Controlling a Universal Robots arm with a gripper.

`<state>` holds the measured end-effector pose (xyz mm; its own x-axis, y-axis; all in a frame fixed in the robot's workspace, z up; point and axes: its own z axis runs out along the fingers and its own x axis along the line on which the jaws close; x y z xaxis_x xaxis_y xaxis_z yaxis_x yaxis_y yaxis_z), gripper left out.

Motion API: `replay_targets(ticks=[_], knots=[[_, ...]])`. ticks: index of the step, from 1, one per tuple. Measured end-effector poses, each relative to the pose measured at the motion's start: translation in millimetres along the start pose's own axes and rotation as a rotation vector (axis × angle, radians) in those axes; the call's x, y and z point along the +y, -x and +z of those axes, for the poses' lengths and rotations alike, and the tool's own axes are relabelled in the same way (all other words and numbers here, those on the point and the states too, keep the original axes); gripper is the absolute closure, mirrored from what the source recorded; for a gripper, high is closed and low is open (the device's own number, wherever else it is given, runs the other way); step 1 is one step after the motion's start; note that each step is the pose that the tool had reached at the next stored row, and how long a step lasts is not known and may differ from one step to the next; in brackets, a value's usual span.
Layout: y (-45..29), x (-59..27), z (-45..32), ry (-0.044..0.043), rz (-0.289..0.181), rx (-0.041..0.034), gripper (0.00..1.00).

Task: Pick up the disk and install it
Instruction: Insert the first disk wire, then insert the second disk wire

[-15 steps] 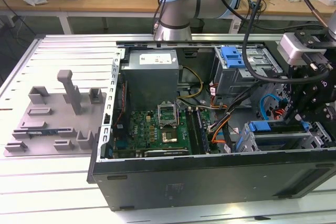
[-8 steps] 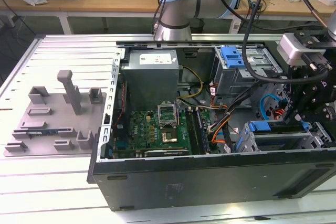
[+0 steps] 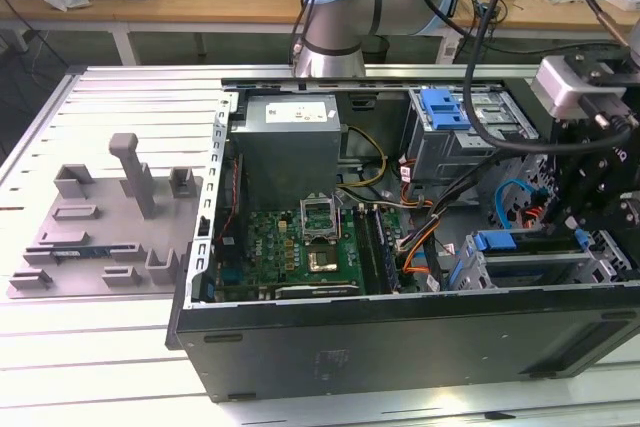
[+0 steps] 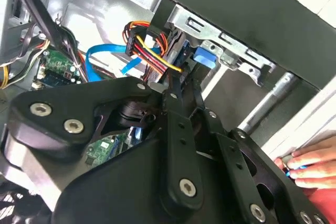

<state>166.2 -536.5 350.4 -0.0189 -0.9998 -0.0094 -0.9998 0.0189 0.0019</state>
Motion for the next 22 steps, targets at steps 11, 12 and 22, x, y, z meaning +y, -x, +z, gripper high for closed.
replay_targets(ticks=[11, 12, 22], knots=[[0.5, 0.1, -34.7, -0.0004, 0.0, -0.0001, 0.76], [0.7, 0.1, -34.9, -0.0005, 0.0, 0.0002, 0.76], [0.9, 0.1, -34.9, -0.0005, 0.0, 0.0001, 0.76]])
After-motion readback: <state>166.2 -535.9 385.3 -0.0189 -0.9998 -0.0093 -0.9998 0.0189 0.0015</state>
